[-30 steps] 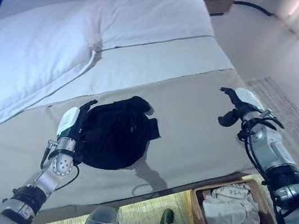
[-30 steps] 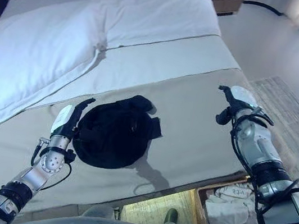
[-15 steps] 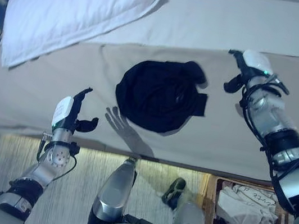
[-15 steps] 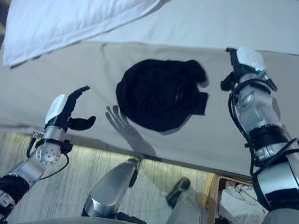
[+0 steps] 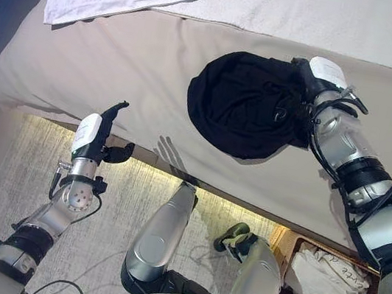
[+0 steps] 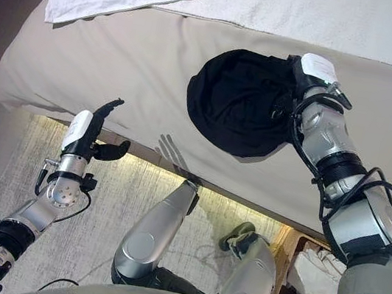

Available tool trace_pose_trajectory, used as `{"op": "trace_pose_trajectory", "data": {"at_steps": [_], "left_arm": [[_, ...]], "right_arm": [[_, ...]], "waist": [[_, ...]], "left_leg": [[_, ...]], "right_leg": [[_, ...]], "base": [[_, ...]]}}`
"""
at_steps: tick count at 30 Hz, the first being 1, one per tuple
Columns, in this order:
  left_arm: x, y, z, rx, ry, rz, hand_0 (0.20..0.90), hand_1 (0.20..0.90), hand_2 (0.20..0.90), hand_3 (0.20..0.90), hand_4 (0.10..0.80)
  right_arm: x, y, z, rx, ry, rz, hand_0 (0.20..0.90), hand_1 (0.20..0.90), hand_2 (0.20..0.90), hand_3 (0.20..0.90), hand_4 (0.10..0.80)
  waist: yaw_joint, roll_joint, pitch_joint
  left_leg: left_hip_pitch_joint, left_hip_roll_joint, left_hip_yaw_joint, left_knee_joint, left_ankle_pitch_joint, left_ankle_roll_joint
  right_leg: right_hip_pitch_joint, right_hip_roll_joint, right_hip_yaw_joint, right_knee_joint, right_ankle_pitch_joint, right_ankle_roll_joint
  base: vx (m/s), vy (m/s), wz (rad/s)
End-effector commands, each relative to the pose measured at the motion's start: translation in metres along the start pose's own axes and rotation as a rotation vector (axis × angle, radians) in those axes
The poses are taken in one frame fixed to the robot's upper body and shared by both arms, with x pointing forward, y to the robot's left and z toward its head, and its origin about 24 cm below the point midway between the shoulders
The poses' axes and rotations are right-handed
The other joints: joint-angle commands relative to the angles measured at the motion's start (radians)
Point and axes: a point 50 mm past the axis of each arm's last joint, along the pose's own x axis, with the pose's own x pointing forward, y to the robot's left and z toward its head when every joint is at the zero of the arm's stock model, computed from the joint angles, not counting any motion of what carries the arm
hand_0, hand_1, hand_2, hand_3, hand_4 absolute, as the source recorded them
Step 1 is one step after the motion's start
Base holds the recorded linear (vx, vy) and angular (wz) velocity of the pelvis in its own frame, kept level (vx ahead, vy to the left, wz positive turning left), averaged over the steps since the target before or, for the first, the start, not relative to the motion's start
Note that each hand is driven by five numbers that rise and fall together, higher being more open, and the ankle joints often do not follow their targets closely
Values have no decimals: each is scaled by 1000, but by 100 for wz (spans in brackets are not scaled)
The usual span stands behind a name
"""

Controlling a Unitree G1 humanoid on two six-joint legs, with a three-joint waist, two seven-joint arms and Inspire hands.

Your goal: Pick up the clothes from the bed and place them into the basket

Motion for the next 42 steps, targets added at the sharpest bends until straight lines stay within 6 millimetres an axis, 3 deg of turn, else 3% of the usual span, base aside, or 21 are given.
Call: {"op": "trace_pose_trajectory", "data": {"at_steps": [1, 14, 22, 28, 29, 30, 37, 42], "left_arm": [[10, 25, 28, -62, -157, 132, 900, 900, 900, 900, 800], [10, 16, 49, -122, -232, 130, 900, 900, 900, 900, 800], [6, 19, 61, -142, -291, 132, 900, 900, 900, 900, 800], [7, 20, 70, -166, -319, 157, 900, 900, 900, 900, 800], [7, 20, 70, -165, -320, 157, 900, 900, 900, 900, 800], [8, 20, 71, -163, -318, 156, 900, 900, 900, 900, 800], [9, 20, 68, -146, -298, 155, 900, 900, 900, 900, 800], [9, 21, 65, -131, -295, 149, 900, 900, 900, 900, 800]], "right_arm": [[10, -51, 32, -47, -93, -150, 900, 900, 900, 900, 800], [21, -37, 33, -100, -7, -52, 900, 900, 900, 900, 800], [24, -50, 26, -101, 51, -73, 900, 900, 900, 900, 800], [25, -61, 24, -87, 58, -82, 900, 900, 900, 900, 800], [25, -62, 24, -82, 54, -82, 761, 761, 761, 738, 638], [25, -62, 25, -79, 45, -80, 300, 300, 300, 200, 100], [25, -57, 29, -55, 9, -72, 300, 300, 300, 200, 100], [24, -51, 27, -52, 7, -54, 300, 300, 300, 200, 100]], "waist": [[22, 22, -42], [63, 73, -42], [74, 103, -42], [66, 110, -42], [65, 110, -42], [62, 110, -42], [51, 97, -42], [41, 79, -42]], "left_leg": [[-26, -69, 38, 155, -151, 73], [-142, -94, 40, 216, -151, 92], [-284, -118, 53, 319, -176, 119], [-342, -117, 66, 366, -189, 129], [-345, -116, 67, 368, -190, 130], [-349, -115, 69, 374, -192, 129], [-305, -106, 69, 345, -189, 125], [-208, -82, 66, 264, -171, 111]], "right_leg": [[11, 100, -28, 30, 23, -74], [-107, 68, -49, 124, 4, -77], [-266, 59, -35, 223, -12, -76], [-338, 64, -17, 266, -20, -77], [-342, 64, -15, 268, -20, -77], [-346, 64, -13, 272, -21, -77], [-305, 74, -8, 241, -7, -70], [-210, 72, -5, 162, 20, -55]], "base": [[-4, 26, 11], [9, 50, 7], [-45, 4, 7], [-55, 13, -4], [-40, -1, -1], [0, 0, 0], [0, 0, 0], [36, -6, 0]]}}
